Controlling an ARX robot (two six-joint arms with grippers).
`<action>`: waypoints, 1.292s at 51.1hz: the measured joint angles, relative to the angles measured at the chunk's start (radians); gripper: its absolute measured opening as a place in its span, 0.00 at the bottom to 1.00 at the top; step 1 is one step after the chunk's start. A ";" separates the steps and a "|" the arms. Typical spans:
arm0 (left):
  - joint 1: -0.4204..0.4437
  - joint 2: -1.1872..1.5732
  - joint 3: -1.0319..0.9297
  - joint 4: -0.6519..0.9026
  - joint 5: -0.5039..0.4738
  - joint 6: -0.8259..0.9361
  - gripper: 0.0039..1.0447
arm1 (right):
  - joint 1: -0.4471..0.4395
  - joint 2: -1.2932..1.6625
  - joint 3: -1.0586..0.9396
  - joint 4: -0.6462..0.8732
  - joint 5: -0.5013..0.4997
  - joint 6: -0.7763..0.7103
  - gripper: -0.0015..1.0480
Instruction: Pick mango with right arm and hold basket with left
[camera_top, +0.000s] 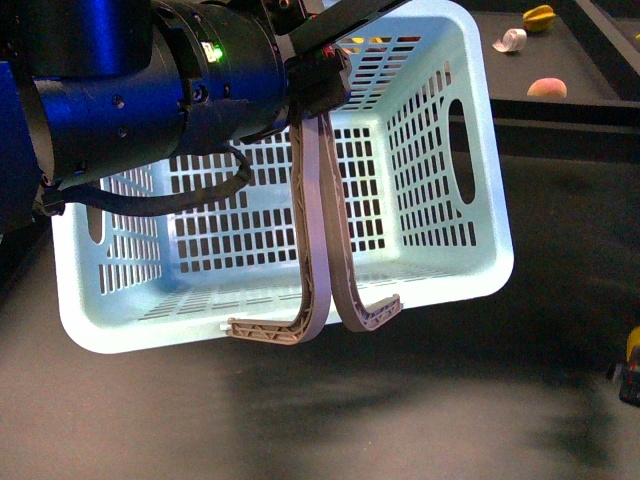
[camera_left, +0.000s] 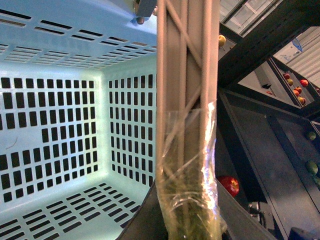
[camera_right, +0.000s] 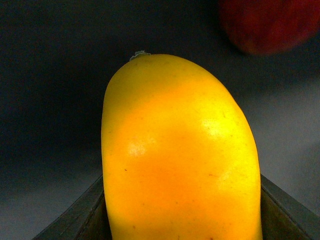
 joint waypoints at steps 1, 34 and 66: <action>0.000 0.000 0.000 0.000 0.000 0.000 0.08 | 0.008 -0.034 -0.013 -0.006 -0.010 0.005 0.60; 0.000 0.000 0.000 0.000 -0.002 0.000 0.08 | 0.465 -0.936 -0.113 -0.436 -0.160 0.137 0.59; 0.000 0.000 0.000 0.000 -0.002 0.000 0.08 | 0.636 -0.728 0.034 -0.423 0.027 0.206 0.59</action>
